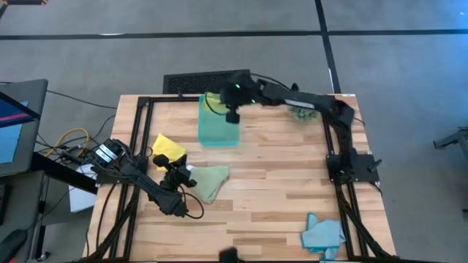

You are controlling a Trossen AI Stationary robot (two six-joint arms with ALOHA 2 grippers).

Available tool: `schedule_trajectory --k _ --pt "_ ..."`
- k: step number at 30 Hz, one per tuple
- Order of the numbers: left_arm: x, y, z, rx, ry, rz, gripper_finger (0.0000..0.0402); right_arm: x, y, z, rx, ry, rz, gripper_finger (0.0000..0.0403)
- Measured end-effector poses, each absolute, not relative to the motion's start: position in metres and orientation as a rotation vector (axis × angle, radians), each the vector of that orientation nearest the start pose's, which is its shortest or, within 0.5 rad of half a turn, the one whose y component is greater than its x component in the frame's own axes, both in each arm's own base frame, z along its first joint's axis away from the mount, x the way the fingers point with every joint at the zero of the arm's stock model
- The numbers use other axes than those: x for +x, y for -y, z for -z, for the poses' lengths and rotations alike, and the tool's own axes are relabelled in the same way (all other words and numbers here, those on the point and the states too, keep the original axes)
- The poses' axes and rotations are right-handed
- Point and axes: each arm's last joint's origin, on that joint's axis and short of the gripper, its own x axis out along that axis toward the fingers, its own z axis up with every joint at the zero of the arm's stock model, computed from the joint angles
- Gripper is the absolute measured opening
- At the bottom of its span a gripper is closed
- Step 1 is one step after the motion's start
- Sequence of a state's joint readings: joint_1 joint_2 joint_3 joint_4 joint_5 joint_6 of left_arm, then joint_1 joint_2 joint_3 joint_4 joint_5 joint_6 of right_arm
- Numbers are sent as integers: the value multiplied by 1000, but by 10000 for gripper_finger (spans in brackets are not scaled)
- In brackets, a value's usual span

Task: Fold microfiber towels
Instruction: Put the light green microfiber cloth into the green bin

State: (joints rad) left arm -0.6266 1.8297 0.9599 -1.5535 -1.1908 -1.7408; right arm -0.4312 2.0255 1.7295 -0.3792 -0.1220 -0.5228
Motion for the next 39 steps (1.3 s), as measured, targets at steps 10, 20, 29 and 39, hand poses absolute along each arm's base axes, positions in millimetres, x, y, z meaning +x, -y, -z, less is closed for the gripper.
schedule_trajectory --k 10,20,29,39 --pt "205 113 -159 491 -624 -1082 0 446 263 -211 -265 -737 47 33" --pt "212 100 -161 529 -642 -1113 0 445 280 -180 -273 -786 -29 23" --pt "215 94 -161 549 -632 -1123 0 443 285 -177 -234 -768 -50 42" --pt "216 94 -161 553 -628 -1121 0 435 294 -176 -166 -749 -57 106"
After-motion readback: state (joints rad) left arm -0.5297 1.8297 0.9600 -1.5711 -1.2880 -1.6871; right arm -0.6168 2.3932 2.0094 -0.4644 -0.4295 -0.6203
